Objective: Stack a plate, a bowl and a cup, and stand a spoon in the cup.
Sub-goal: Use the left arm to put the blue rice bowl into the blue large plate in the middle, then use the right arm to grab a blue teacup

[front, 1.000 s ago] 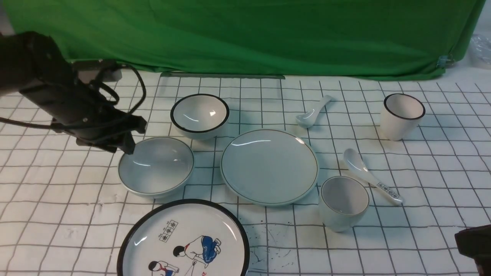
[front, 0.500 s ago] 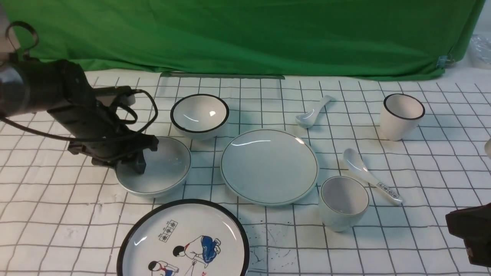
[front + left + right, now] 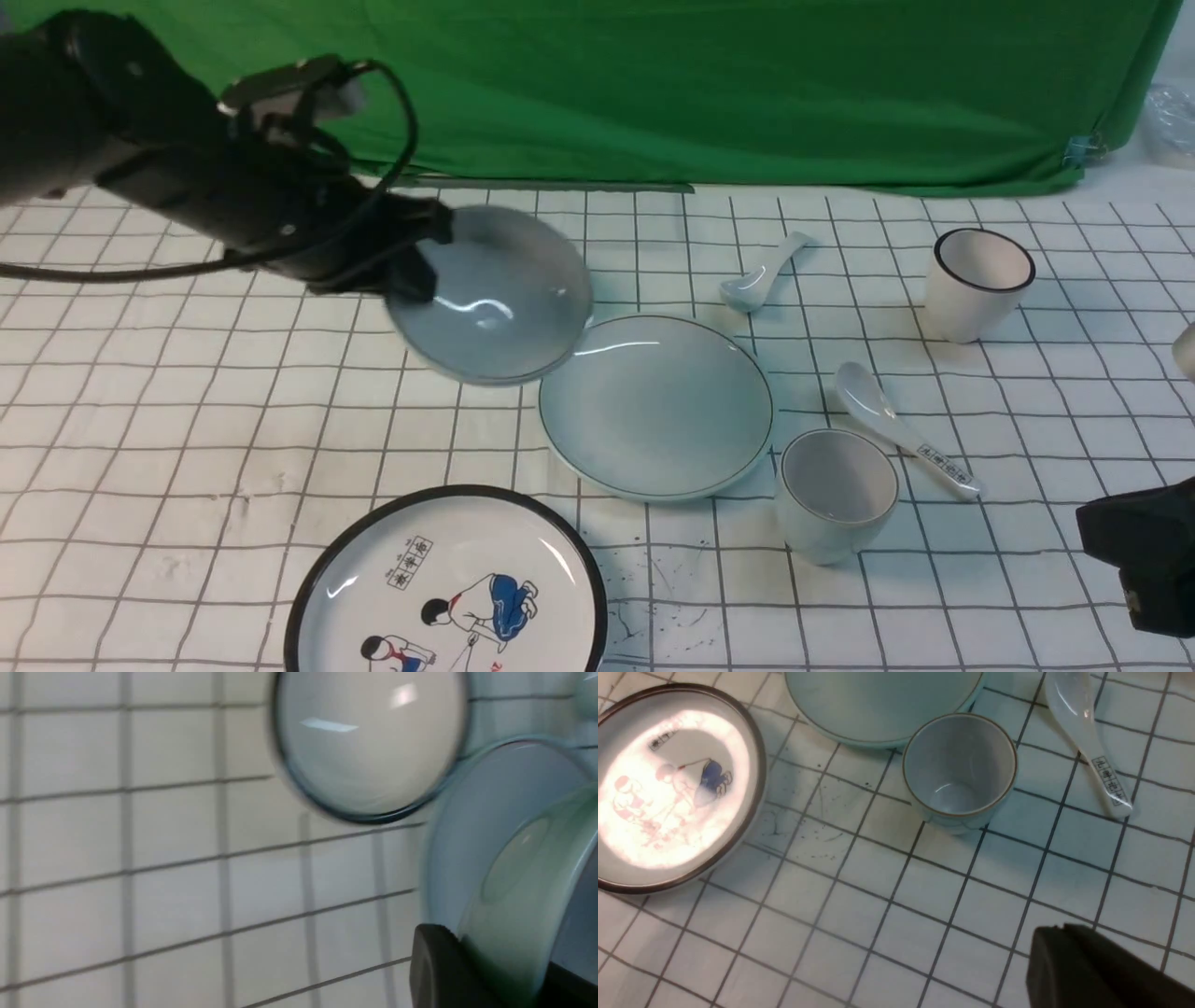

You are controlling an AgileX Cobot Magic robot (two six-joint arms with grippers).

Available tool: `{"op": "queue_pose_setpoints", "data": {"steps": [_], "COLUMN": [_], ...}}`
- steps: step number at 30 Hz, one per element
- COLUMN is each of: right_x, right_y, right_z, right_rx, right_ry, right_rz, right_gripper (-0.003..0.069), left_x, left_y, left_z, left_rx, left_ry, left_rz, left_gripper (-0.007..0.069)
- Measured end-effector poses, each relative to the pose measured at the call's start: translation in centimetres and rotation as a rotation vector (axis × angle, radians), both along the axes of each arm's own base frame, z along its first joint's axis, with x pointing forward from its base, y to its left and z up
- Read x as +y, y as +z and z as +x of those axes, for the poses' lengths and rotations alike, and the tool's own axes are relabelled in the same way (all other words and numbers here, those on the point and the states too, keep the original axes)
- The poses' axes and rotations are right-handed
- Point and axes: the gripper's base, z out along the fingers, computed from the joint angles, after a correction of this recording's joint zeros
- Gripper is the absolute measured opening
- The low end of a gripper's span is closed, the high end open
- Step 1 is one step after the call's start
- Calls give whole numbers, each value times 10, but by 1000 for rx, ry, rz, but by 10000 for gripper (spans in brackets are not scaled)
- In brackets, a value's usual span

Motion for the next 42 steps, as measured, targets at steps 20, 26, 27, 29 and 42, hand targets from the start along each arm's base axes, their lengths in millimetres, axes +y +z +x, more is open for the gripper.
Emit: {"op": "queue_pose_setpoints", "data": {"steps": [20, 26, 27, 29, 42], "right_x": [4, 10, 12, 17, 56], "right_y": [-11, -12, -14, -16, -53], "right_z": [20, 41, 45, 56, 142], "right_rx": [3, 6, 16, 35, 198], "right_ry": [-16, -40, -40, -46, -45], "right_rz": [-66, -83, -88, -92, -169], "right_gripper": [85, 231, 253, 327, 563], "left_x": [-101, -101, -101, -101, -75], "left_y": [-88, -96, -96, -96, -6], "left_z": [41, 43, 43, 43, 15], "left_rx": [95, 105, 105, 103, 116], "left_ry": [-144, -147, -147, -149, -178], "left_rz": [36, 54, 54, 58, 252], "left_gripper": [51, 122, 139, 216, 363]}}
